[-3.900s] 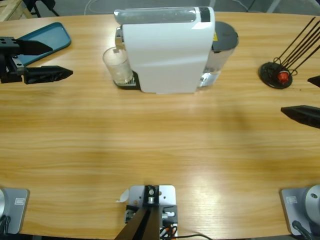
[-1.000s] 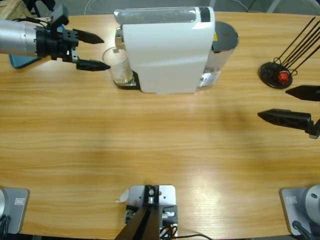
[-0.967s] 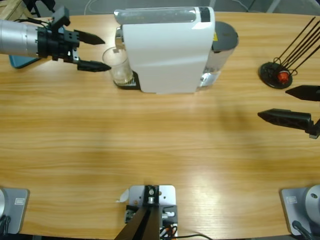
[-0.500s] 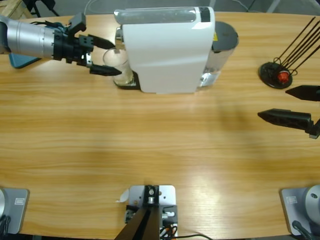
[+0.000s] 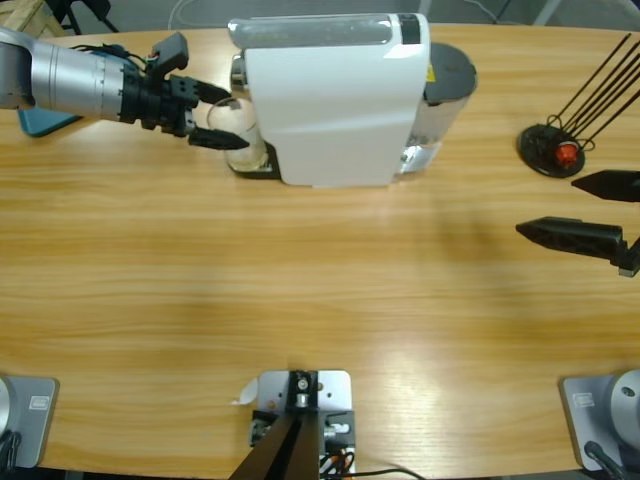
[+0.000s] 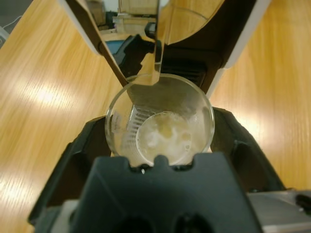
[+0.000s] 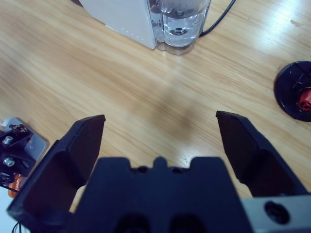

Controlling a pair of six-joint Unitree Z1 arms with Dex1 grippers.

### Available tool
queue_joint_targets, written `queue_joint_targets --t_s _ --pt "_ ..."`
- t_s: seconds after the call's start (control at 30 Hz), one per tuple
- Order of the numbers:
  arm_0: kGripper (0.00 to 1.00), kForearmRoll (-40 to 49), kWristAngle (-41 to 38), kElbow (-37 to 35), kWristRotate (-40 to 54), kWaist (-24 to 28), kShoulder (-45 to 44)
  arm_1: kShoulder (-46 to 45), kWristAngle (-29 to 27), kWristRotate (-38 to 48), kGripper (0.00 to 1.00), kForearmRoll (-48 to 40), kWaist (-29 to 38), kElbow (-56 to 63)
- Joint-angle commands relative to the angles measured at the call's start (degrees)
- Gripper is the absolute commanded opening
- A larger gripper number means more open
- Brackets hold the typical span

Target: Pour coffee

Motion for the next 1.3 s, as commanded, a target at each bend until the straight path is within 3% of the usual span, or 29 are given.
queue_joint_targets --t_s 0.03,0.27,0.53,0.7,0.83,1.0,1.3 --pt "0.022 -0.6 2.5 -0.9 -0.7 -0.9 3.7 -0.2 -0.7 0.8 1.000 -0.4 -1.0 0.5" --pt "0.000 -0.4 2.8 1.8 -2.5 0.4 1.2 -0.8 -0.8 0.9 1.000 -0.4 -1.1 0.7" --pt "0.000 -0.4 3.6 7.2 -4.9 7.7 -8.5 -1.8 -1.1 1.1 1.000 -0.5 -1.1 1.0" --pt "0.000 -1.4 14.1 7.1 -14.3 15.5 -15.2 -2.4 -1.1 1.3 1.000 -0.6 -1.1 1.2" --pt "0.000 -2.1 17.2 4.5 -21.3 23.1 -13.5 -2.4 -1.1 1.4 1.000 -0.6 -1.1 1.2" --pt "0.000 -8.5 22.7 3.1 -27.1 28.2 -8.0 -1.6 -1.1 1.4 1.000 -0.6 -1.1 1.0" --pt "0.000 -17.1 25.0 -0.1 -28.9 28.8 2.3 -0.6 -1.0 1.4 1.000 -0.1 -1.1 0.3"
